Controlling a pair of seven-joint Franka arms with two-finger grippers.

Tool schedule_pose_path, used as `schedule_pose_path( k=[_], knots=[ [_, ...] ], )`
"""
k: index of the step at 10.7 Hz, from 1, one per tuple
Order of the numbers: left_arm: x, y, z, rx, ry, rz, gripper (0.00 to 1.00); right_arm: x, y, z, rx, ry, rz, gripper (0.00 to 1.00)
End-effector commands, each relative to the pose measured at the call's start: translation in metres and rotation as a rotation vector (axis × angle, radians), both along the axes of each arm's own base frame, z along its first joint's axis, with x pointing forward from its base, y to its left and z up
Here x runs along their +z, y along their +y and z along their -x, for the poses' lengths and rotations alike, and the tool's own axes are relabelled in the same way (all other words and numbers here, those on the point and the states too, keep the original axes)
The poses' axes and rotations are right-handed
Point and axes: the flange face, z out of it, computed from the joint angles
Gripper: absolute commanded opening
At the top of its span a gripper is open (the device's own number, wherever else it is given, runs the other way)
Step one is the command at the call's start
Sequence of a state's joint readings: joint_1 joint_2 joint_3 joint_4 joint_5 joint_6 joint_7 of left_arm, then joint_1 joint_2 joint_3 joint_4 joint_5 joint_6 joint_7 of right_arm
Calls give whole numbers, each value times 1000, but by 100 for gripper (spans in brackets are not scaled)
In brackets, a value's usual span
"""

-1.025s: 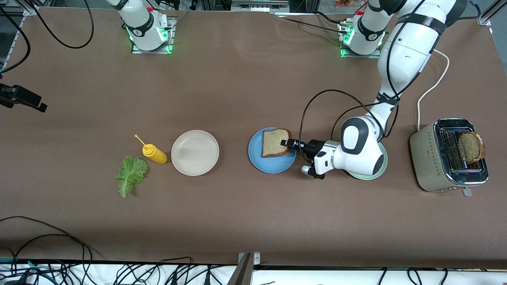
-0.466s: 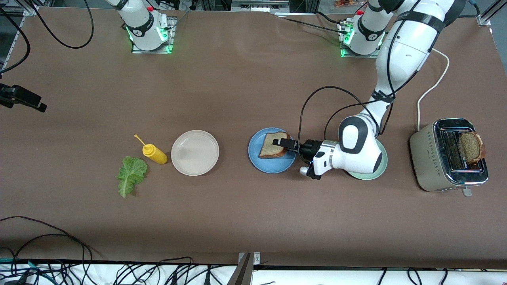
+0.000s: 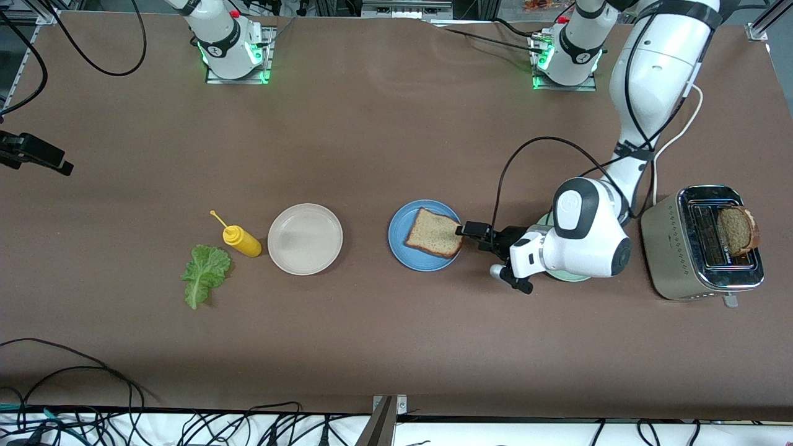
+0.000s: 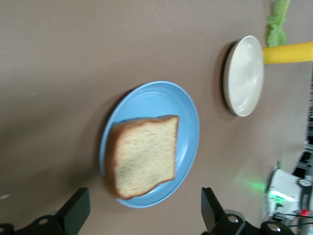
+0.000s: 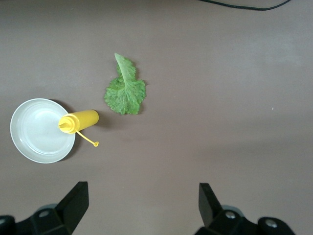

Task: Make sandwich in blue plate with both arms
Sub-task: 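Release the bread onto the blue plate and raise the left gripper, then reach the right gripper to the lettuce while the left gripper withdraws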

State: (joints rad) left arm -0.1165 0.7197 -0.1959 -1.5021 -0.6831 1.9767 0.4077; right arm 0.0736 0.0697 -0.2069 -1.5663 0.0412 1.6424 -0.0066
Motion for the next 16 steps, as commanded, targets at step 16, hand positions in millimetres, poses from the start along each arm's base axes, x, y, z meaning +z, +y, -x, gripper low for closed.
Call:
schedule_pose_path(
  k=[16],
  knots=[
    [349,167,65,79,-315,-748,100,-176,51,-93,306,33,53,100]
  ],
)
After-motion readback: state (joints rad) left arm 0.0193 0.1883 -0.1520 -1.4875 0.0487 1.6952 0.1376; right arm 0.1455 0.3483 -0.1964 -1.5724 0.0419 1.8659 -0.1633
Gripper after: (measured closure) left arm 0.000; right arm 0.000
